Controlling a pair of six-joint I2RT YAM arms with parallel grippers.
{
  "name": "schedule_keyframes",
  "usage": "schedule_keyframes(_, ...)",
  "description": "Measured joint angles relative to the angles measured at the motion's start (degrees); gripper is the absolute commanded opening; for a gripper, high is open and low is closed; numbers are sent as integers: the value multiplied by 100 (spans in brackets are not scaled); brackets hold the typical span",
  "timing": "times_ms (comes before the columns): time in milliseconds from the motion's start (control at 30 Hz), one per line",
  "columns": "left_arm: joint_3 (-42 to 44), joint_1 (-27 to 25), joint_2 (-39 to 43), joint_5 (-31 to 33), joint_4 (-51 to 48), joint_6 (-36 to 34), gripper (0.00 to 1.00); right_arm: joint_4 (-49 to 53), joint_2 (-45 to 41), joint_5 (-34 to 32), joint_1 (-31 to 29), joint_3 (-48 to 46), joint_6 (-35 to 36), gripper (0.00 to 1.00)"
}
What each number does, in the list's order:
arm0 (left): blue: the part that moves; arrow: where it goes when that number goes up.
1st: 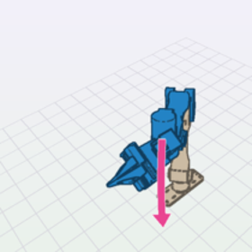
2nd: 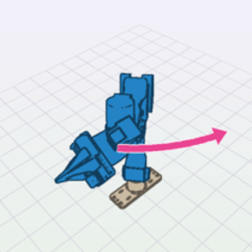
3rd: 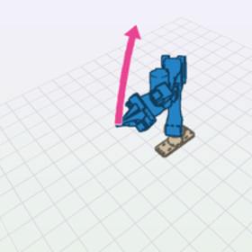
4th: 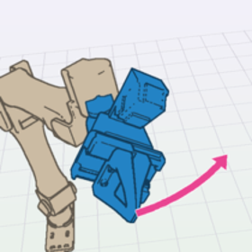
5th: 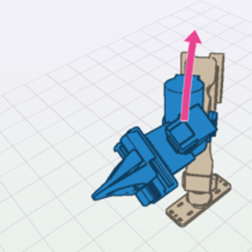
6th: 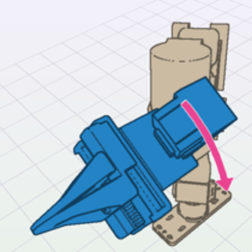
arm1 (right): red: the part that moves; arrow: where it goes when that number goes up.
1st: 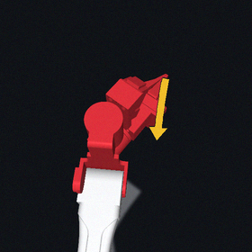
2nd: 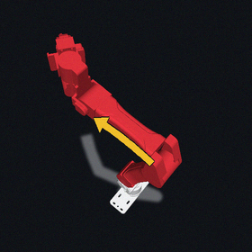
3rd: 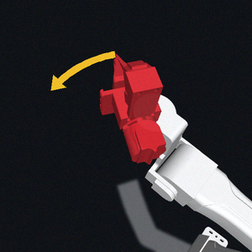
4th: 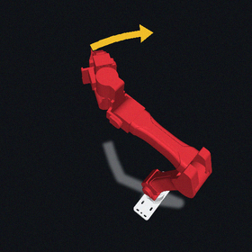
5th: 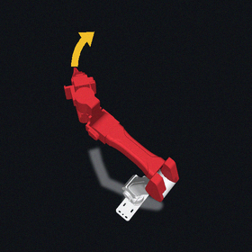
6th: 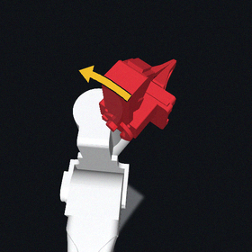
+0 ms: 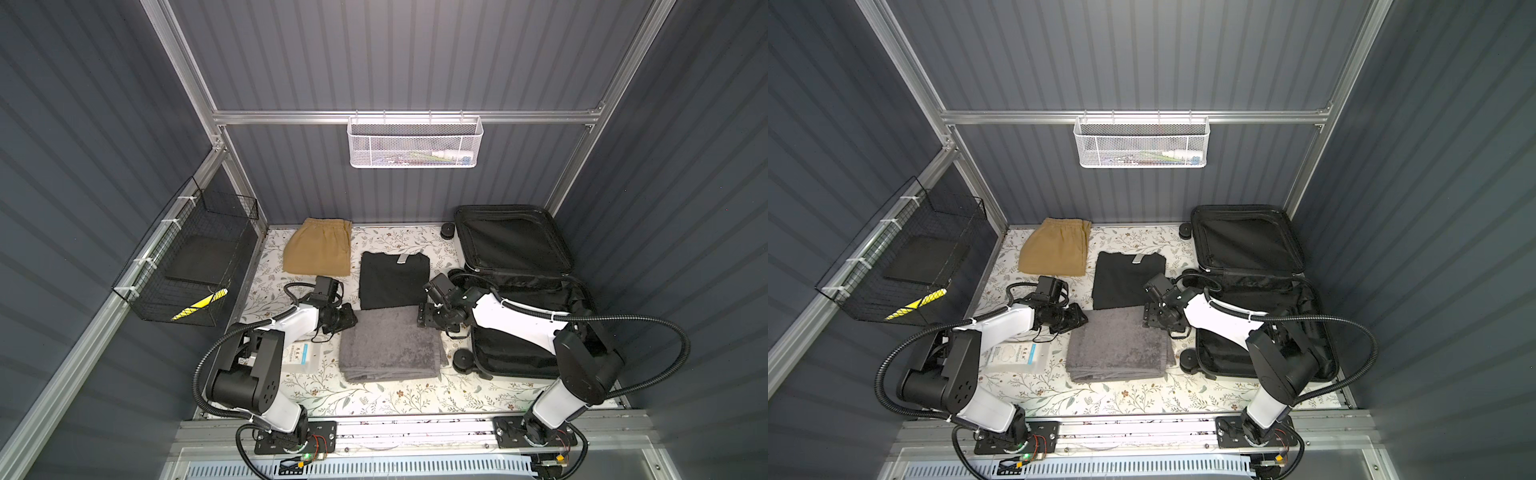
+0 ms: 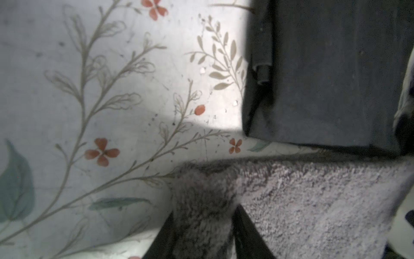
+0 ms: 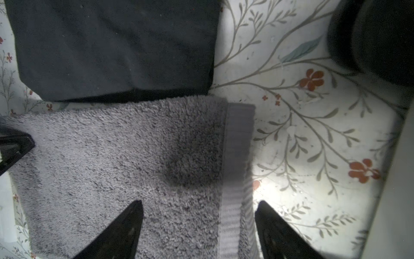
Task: Pack the luggage
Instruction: 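Close both grippers on the grey towel's edges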
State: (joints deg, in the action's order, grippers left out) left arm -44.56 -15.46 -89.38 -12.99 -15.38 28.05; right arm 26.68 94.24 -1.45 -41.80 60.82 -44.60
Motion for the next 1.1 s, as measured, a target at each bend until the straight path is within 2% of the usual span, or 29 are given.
schedule_keyframes(167,-103,-42,0,157,-157,-17,7,-15,63,2,-24,0,0,82)
schedule_keyframes(300,-249,-63,0,330,-352,-79,2,-15,245,20,-81,9,0,83)
schedule_keyframes(567,-415,-63,2,767,-682,-240,1,-39,546,76,-149,184,-15,86)
schedule_keyframes(900,-424,-63,2,835,-737,-258,2,-372,901,433,-208,240,-87,83)
schedule_keyframes(1000,-424,-63,24,852,-748,-258,2,-544,931,564,-212,221,-149,78)
schedule_keyframes(1100,-424,-63,46,855,-756,-258,2,-752,933,719,-212,146,-188,66)
